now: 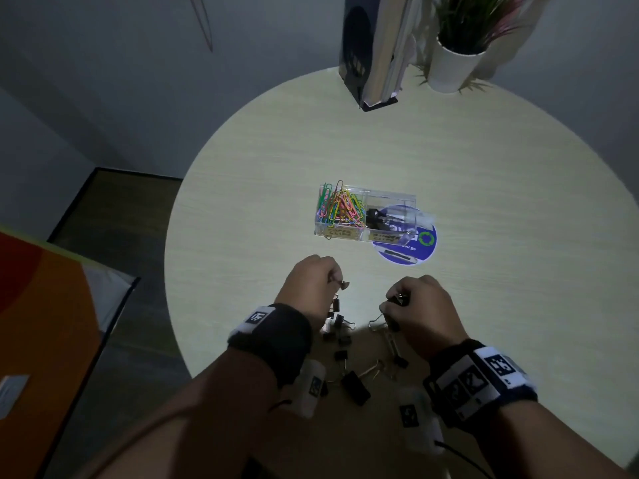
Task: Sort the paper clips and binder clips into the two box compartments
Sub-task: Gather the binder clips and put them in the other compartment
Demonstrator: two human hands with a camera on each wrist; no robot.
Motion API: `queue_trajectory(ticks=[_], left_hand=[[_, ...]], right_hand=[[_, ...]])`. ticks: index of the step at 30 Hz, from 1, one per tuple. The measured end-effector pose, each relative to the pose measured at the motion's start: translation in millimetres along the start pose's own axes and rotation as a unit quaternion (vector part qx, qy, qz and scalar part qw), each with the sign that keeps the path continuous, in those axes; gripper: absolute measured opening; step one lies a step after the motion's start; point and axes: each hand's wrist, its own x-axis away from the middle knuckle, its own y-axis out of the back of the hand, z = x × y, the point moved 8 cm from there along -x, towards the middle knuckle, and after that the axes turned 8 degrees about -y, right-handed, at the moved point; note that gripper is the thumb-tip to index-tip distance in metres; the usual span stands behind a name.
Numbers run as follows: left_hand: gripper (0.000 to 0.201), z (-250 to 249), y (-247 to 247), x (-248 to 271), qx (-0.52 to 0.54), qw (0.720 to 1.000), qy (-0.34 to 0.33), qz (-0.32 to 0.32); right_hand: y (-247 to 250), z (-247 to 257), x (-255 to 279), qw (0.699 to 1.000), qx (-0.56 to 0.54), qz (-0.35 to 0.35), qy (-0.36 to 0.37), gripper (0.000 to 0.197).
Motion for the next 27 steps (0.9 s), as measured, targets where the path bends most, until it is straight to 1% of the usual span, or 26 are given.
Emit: queue_trajectory(ticks=[3,5,7,9,10,11,13,14,16,18,21,23,24,27], left_hand=[[0.011,4.1,6.1,3.3,0.014,1.0,0.004,0.001],[0.014,6.5,12.9,5.1,0.05,0.998,0.025,-0.017],[0.015,0.9,24.8,4.6,0.097,0.993,0.043,-0.056],[0.014,-14.8,40.4,-0.4,0.133,0.984,0.044,-0.105],[0.015,-24.7,46.6,-5.3,0.155,0.98,0.041,-0.122],[0.016,-36.6,51.1,-11.3,0.181,0.974,0.036,-0.131],[0.016,-58.7,58.7,-28.3,0.205,0.967,0.017,-0.147],[0.016,-68.0,61.6,-37.8,0.196,0.968,0.005,-0.156],[0.017,-78.7,63.3,-58.4,0.163,0.972,-0.013,-0.17],[0.014,-79.9,56.2,-76.5,0.126,0.979,-0.014,-0.161],[0.004,-79.2,41.1,-92.3,0.078,0.989,-0.006,-0.126],[0.012,-76.4,34.0,-95.9,0.045,0.993,-0.003,-0.112],[0.016,-75.9,33.5,-95.5,0.038,0.992,-0.004,-0.117],[0.02,-74.7,41.7,-89.5,0.038,0.987,-0.012,-0.156]], right_hand=[[6.0,-1.9,2.2,0.999,-0.049,-0.002,-0.016,0.009],[9.4,-8.8,1.6,0.991,-0.122,0.007,-0.059,0.008],[13.9,-11.4,2.8,0.968,-0.228,0.024,-0.101,0.009],[28.0,-4.6,3.7,0.931,-0.343,0.026,-0.12,0.01],[40.4,-0.3,0.2,0.923,-0.368,0.01,-0.113,0.01],[55.4,5.7,-4.3,0.925,-0.367,-0.012,-0.1,0.01],[87.6,19.4,-18.6,0.946,-0.309,-0.075,-0.056,0.009],[101.4,25.8,-26.6,0.955,-0.275,-0.107,-0.035,0.009],[119.9,40.1,-42.2,0.964,-0.222,-0.149,-0.002,0.009],[125.2,54.6,-56.0,0.972,-0.157,-0.174,0.024,0.012],[124.2,74.7,-71.8,0.974,-0.066,-0.207,0.061,0.018],[115.6,83.4,-78.8,0.977,-0.009,-0.202,0.073,0.022],[110.9,86.7,-80.9,0.978,0.013,-0.193,0.076,0.024],[97.7,95.6,-83.3,0.981,0.057,-0.163,0.087,0.028]])
